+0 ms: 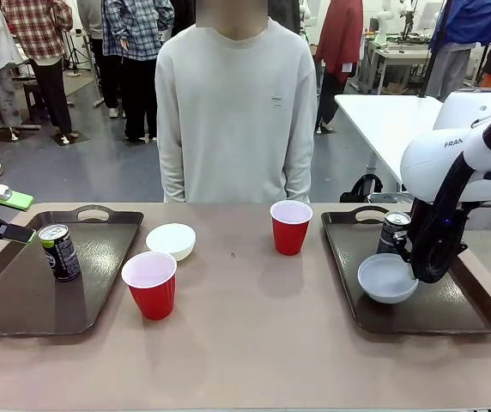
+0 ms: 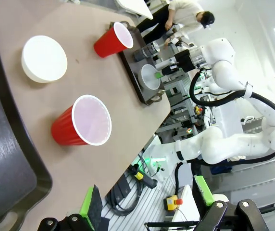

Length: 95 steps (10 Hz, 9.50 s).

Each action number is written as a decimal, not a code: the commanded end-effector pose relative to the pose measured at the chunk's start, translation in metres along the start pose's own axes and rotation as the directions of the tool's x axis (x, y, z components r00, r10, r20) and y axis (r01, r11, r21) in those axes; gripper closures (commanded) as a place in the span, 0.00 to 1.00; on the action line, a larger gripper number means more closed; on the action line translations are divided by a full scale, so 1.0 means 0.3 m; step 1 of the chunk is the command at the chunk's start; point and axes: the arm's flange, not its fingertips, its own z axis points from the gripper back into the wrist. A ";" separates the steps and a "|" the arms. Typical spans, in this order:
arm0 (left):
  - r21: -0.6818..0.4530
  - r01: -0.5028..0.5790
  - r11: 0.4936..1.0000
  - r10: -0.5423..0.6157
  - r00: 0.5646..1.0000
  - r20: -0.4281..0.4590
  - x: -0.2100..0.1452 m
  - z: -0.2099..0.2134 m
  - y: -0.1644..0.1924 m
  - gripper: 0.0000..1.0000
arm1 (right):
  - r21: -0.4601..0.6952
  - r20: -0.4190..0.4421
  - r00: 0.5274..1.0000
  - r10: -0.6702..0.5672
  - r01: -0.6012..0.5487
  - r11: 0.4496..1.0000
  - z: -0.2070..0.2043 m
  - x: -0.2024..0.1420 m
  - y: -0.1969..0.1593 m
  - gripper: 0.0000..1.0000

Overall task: Prepare tableware on both trays.
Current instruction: Pick up a Picnic Bowl from the table and place it on a Handle tray.

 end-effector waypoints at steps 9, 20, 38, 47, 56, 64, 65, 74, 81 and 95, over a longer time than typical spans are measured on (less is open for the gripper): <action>-0.008 0.009 1.000 -0.009 1.000 0.003 0.001 -0.001 0.000 0.00 | 0.422 0.443 0.750 0.491 -0.658 0.624 0.216 -0.364 0.003 0.13; -0.008 0.009 1.000 -0.009 1.000 0.003 0.001 -0.001 0.000 0.00 | 0.945 -0.130 0.964 0.234 0.049 0.324 0.290 -0.360 -0.238 0.13; 0.493 0.141 0.859 0.019 0.952 -0.305 -0.229 0.093 -0.116 0.00 | 0.945 -0.130 0.964 0.234 0.049 0.324 0.290 -0.360 -0.238 0.13; 0.482 0.139 0.865 0.021 0.950 -0.312 -0.164 0.127 -0.122 0.00 | 0.945 -0.130 0.964 0.234 0.049 0.324 0.290 -0.360 -0.238 0.13; 0.657 0.165 0.736 -0.012 0.973 -0.230 0.004 0.006 -0.189 0.00 | 0.945 -0.130 0.964 0.234 0.049 0.324 0.290 -0.360 -0.238 0.13; 0.834 0.086 0.545 0.130 0.974 -0.185 0.286 -0.222 -0.260 0.00 | 0.945 -0.130 0.964 0.234 0.049 0.324 0.290 -0.360 -0.238 0.13; 0.856 0.064 0.513 0.157 0.973 -0.167 0.379 -0.298 -0.242 0.00 | 0.945 -0.130 0.964 0.234 0.049 0.324 0.290 -0.360 -0.238 0.13; 0.856 0.016 0.517 0.097 0.992 -0.078 0.765 -0.689 -0.092 0.00 | 0.945 -0.130 0.964 0.234 0.049 0.324 0.290 -0.360 -0.238 0.13; 0.866 0.013 0.500 0.176 0.978 -0.116 0.738 -0.803 0.008 0.00 | 0.945 -0.130 0.964 0.234 0.049 0.324 0.290 -0.360 -0.238 0.13; 0.889 -0.001 0.458 0.262 0.955 -0.135 0.696 -0.937 0.222 0.60 | 0.945 -0.130 0.964 0.234 0.049 0.324 0.290 -0.360 -0.238 0.13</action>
